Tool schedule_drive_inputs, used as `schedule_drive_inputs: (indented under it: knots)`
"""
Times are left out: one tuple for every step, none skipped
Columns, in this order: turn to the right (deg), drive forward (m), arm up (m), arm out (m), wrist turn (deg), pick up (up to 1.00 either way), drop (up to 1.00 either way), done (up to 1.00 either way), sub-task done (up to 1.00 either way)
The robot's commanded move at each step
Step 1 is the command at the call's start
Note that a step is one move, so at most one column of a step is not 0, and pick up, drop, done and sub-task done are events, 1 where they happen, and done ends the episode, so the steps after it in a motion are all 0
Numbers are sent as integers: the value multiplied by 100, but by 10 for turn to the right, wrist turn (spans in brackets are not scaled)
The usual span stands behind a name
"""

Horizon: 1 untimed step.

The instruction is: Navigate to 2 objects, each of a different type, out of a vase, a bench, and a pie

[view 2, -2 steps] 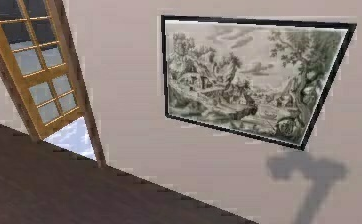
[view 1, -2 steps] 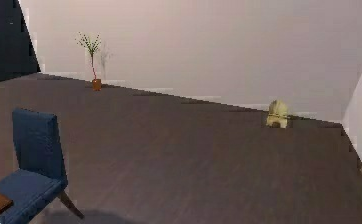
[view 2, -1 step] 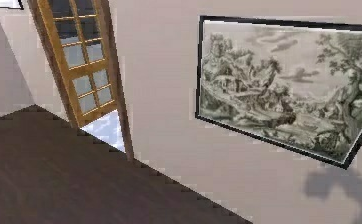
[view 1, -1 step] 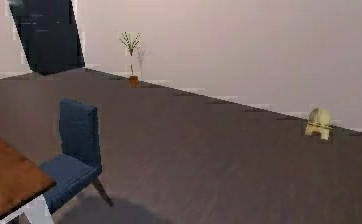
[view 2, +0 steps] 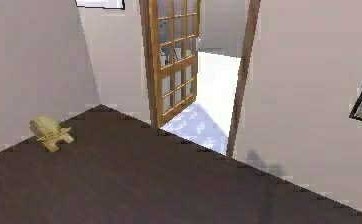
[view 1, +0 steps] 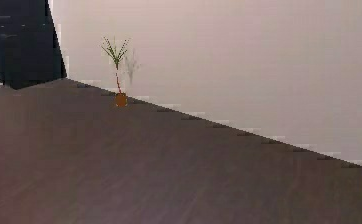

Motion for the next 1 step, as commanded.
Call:
schedule_drive_inputs:
  knots:
    - [0,65,0,0,0,0,0,0,0]
